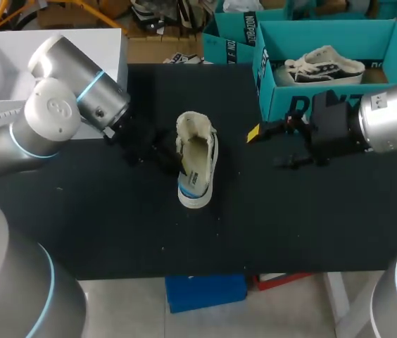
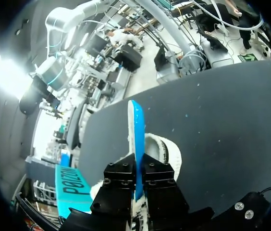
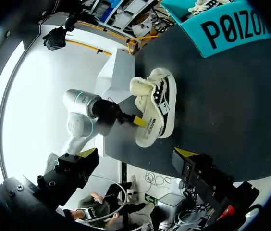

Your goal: Take the shoe out of the shoebox, open the shoe tongue, remove and reinsert the insole, then place the shoe into the shoebox

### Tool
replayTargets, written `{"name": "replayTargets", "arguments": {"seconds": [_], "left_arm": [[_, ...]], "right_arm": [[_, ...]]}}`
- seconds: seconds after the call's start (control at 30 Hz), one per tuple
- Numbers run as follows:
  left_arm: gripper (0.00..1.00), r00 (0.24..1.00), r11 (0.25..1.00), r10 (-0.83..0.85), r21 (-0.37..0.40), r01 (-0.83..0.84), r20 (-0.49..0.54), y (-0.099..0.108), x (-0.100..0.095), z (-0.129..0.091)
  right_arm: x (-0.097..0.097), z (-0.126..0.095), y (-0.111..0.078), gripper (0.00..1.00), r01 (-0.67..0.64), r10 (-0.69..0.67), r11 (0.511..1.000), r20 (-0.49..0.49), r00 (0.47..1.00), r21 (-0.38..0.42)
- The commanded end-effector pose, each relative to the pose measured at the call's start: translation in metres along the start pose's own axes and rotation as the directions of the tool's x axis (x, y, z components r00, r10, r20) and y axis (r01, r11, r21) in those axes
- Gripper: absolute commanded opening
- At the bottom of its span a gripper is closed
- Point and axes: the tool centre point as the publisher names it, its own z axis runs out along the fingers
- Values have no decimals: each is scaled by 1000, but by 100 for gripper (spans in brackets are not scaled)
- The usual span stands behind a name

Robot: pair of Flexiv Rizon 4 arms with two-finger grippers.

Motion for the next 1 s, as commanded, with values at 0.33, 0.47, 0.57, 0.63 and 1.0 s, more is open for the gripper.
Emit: {"name": "replayTargets", "arguments": {"seconds": [0.33,0.47,0.57,0.63,1.0], "left_arm": [[0,1000,999,-6,-38,6,-8,22,-4,8],[0,1000,999,-16,-48,16,-4,31,-6,8],[0,1000,998,-25,-58,25,-5,36,-6,8],[0,999,997,-33,-65,32,-11,38,-6,9],[59,998,996,-55,-75,52,-32,41,-3,11]], "right_arm": [[0,1,0,100,0,0,1000,0,1000,-1],[0,1,0,100,0,0,1000,0,1000,-1],[0,1,0,100,0,0,1000,0,1000,-1],[0,1,0,100,0,0,1000,0,1000,-1],[0,1,0,100,0,0,1000,0,1000,-1]]}}
